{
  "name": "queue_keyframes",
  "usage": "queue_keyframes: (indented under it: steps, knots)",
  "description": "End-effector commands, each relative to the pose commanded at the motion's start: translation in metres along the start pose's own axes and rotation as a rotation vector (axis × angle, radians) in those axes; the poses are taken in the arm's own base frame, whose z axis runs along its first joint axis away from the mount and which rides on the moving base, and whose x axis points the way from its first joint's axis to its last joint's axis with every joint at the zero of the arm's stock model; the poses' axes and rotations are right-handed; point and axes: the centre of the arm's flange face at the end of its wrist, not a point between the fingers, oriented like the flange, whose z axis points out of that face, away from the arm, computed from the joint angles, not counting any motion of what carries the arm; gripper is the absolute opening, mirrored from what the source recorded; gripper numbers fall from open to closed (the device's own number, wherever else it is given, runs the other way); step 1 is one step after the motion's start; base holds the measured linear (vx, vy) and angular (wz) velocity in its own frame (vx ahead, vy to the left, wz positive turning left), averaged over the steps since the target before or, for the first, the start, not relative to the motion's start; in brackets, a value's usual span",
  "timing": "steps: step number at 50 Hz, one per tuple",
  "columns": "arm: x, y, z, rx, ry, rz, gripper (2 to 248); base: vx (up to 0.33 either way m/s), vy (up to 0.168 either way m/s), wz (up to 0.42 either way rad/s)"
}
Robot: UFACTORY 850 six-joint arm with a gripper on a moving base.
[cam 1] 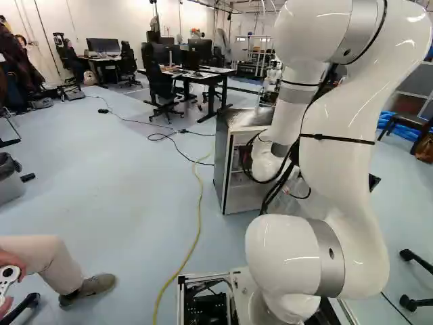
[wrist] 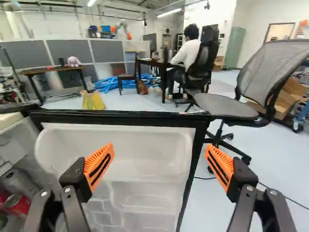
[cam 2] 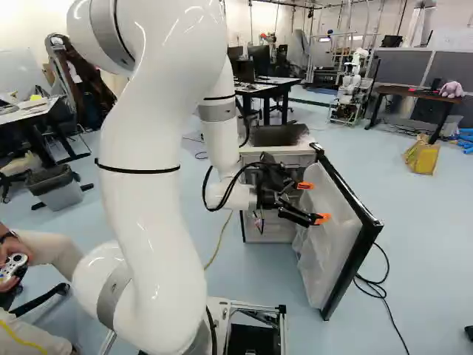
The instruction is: Grab a drink from the fridge
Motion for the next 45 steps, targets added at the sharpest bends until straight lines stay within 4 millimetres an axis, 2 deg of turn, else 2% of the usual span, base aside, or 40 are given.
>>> queue_keyframes:
  steps: [10, 45]
  knots:
    - [0.0, -0.003, -0.006, 0.107, -0.004, -0.025, 247, 0.0, 0.0, 0.0]
    - [-0.002, -0.033, -0.016, 0.471, -0.006, -0.085, 247, 0.0, 0.0, 0.0]
